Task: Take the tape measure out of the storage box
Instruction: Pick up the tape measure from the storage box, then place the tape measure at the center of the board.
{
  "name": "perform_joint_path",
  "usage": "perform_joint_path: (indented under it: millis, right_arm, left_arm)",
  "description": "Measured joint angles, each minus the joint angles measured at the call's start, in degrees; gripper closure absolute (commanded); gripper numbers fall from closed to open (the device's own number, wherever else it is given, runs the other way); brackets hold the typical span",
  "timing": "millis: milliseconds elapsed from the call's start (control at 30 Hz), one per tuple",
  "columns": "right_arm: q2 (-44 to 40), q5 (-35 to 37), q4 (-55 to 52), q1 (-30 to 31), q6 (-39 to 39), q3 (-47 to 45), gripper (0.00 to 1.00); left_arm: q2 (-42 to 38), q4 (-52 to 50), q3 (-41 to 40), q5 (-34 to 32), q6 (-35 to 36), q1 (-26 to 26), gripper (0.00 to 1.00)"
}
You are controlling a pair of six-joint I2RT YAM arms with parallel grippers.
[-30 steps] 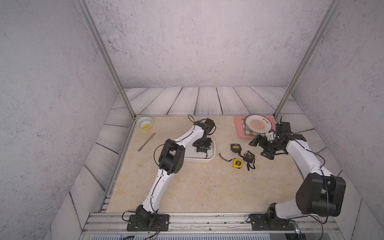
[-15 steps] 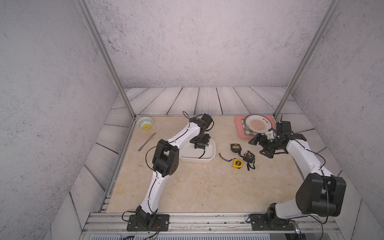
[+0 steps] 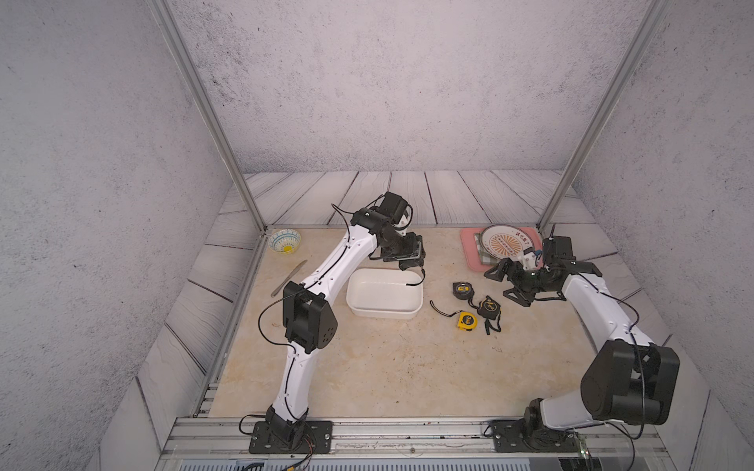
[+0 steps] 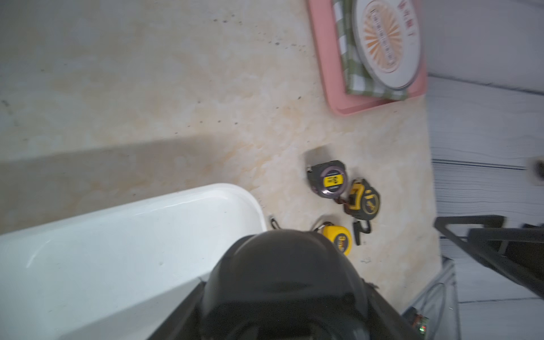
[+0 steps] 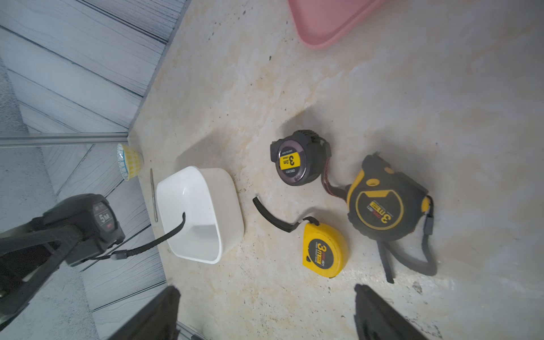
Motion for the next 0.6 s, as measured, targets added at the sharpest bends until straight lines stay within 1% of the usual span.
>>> perform_joint_path:
  millis: [200, 333, 433, 600]
  right_arm:
    - [0.0, -4.63, 2.69, 0.0, 1.2, 1.01, 0.06]
    - [0.0, -5.73, 3.04, 0.52, 1.09, 1.11, 0.06]
    - [0.0, -5.86, 3.04, 0.85, 0.85, 1.11, 0.07]
    - [0.0, -5.77, 2.86, 1.29, 0.15, 1.36, 0.06]
  left_arm:
    - [-3.08, 10.03, -1.75, 10.56, -6.54, 2.16, 1.0]
    - [-5.25, 18.4, -7.56, 15.89, -13.05, 3.28, 1.0]
    - [-5.7, 22.88, -11.37, 18.45, -19.28, 3.85, 1.0]
    - [-5.84, 27.17, -17.07, 19.74, -31.91, 4.59, 1.0]
